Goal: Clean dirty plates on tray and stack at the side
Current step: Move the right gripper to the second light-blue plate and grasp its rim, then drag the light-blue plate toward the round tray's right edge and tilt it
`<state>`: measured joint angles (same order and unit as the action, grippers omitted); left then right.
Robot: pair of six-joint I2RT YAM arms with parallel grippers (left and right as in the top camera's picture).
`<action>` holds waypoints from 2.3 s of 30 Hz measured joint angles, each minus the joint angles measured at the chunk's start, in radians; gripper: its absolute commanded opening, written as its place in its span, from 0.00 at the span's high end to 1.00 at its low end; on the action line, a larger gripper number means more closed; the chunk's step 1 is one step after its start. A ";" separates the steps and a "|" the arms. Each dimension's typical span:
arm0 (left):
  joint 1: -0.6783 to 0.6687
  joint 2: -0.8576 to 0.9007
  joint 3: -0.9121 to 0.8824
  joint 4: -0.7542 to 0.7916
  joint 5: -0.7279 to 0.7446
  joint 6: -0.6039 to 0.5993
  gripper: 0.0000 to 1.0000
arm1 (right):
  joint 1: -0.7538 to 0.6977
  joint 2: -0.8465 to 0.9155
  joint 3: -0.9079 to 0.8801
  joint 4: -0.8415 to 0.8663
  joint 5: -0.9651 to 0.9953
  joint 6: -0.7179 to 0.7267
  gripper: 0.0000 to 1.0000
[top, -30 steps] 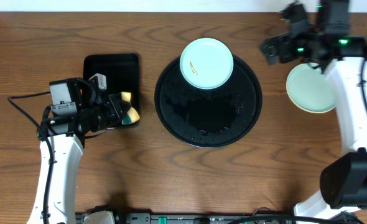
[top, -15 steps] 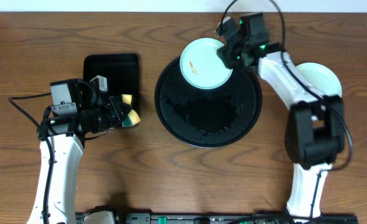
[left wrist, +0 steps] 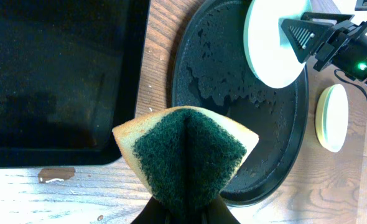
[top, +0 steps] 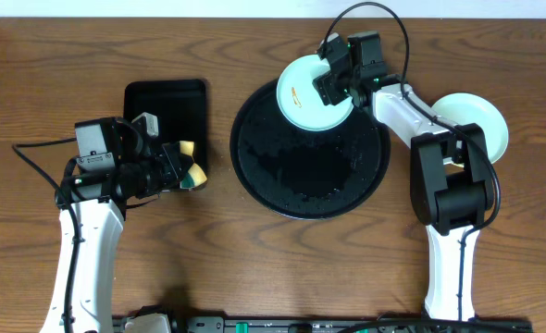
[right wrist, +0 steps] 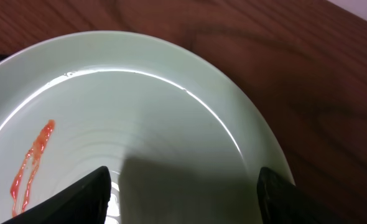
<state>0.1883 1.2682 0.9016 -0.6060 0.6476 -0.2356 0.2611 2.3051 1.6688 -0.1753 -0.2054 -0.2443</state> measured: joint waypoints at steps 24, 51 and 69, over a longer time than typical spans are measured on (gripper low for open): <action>0.000 0.000 0.000 0.000 -0.004 0.000 0.92 | -0.078 -0.063 0.005 -0.014 -0.018 0.026 0.41; 0.000 0.000 0.000 -0.048 -0.008 0.061 0.92 | -0.103 -0.452 -0.001 -0.937 0.227 0.420 0.99; 0.000 0.000 0.000 -0.048 -0.008 0.087 0.92 | -0.160 -0.446 -0.266 -0.875 0.159 0.489 0.51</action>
<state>0.1883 1.2682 0.9016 -0.6540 0.6399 -0.1490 0.1009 1.8591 1.4029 -1.0508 -0.0460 0.2443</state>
